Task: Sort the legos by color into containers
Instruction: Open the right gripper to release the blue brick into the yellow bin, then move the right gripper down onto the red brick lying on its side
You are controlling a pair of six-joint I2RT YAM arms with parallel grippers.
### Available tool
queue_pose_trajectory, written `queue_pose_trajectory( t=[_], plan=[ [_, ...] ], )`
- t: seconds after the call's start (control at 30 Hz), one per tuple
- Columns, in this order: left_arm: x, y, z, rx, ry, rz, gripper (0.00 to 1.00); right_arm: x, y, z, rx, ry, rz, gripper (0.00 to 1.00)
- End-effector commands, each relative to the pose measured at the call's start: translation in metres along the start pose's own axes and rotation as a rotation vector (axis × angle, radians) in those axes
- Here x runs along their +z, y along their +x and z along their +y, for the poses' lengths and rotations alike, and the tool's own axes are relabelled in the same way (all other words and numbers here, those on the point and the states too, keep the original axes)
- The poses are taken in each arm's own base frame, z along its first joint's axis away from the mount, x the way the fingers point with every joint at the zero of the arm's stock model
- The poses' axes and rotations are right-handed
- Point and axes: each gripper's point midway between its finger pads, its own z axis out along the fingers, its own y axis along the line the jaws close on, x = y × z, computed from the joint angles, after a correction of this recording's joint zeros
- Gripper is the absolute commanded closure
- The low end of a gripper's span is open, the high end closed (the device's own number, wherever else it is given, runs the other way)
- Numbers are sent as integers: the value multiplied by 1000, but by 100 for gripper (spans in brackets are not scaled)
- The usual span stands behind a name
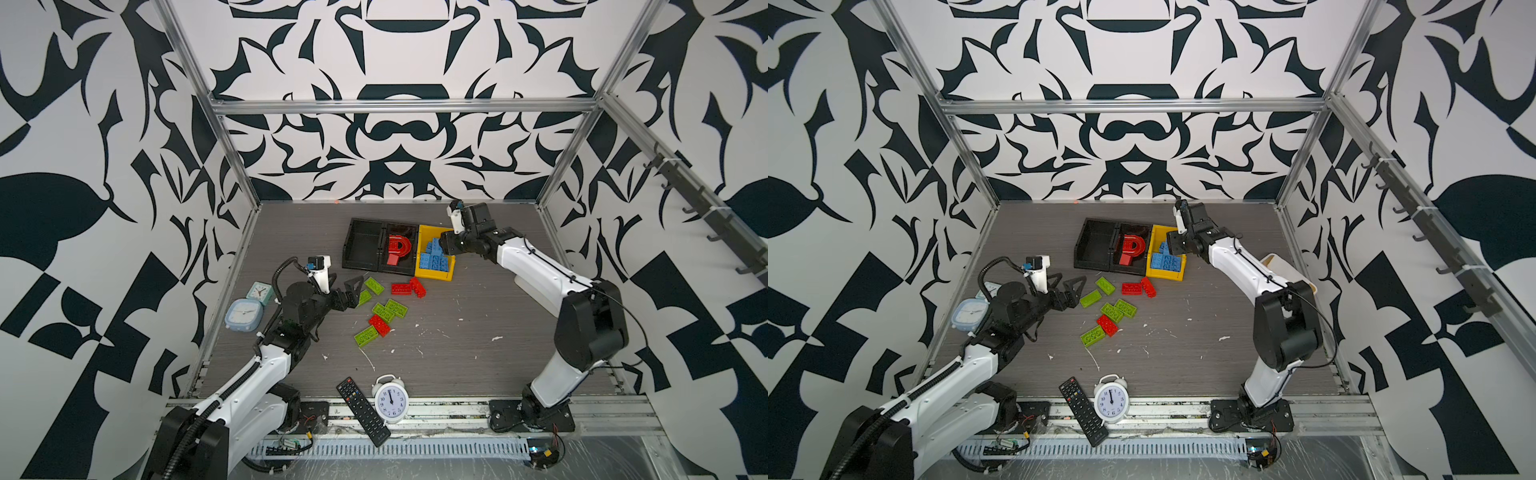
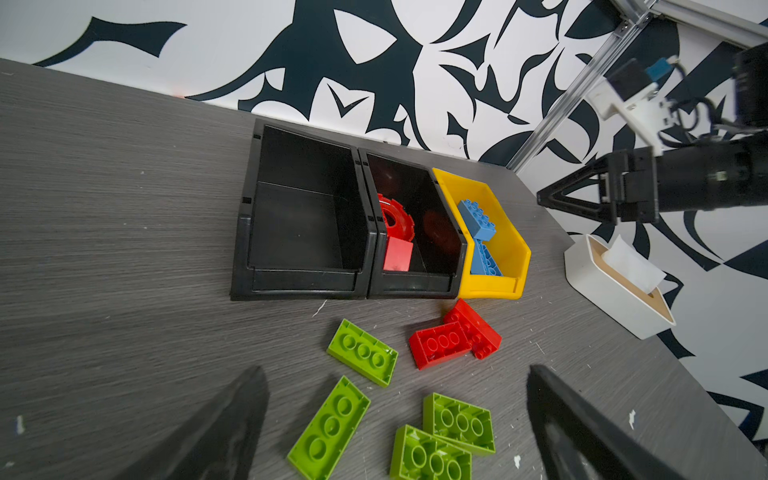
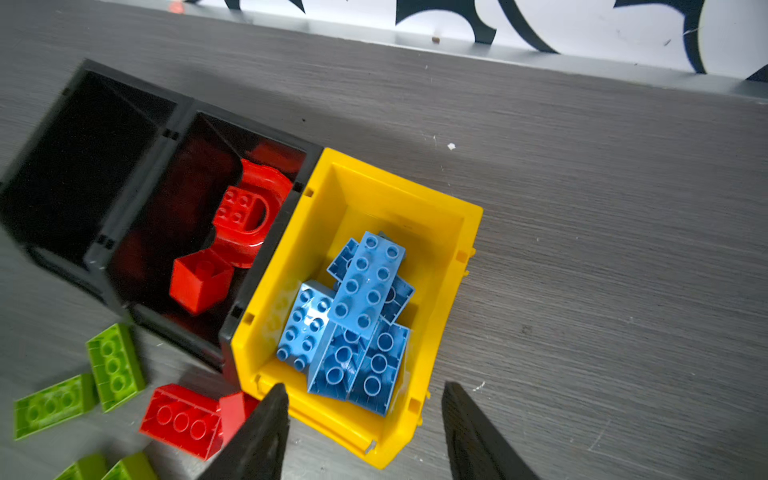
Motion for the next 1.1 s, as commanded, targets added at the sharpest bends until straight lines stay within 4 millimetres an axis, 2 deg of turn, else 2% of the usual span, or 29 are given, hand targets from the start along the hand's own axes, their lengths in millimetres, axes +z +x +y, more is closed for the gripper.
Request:
queue_pose_trajectory(
  t=[0.0,0.2,0.43,0.8,1.07],
  plan=[
    [-1,-3,-1,-1,-1,-11,0,-22,11,21,12,-59,-23,38],
    [-1,-3,0,1,-5,-10,0,-36,53,58,-37,-73,-17,37],
    [0,-2,1,0,-8,-8,0,-15,89,81,-80,-86,41,37],
    [1,-1,1,-1,-7,-4,0,-2,101,85,-135,-53,86,38],
    [1,0,2,-2,-9,-2,0,16,112,90,-162,-62,137,38]
  ],
)
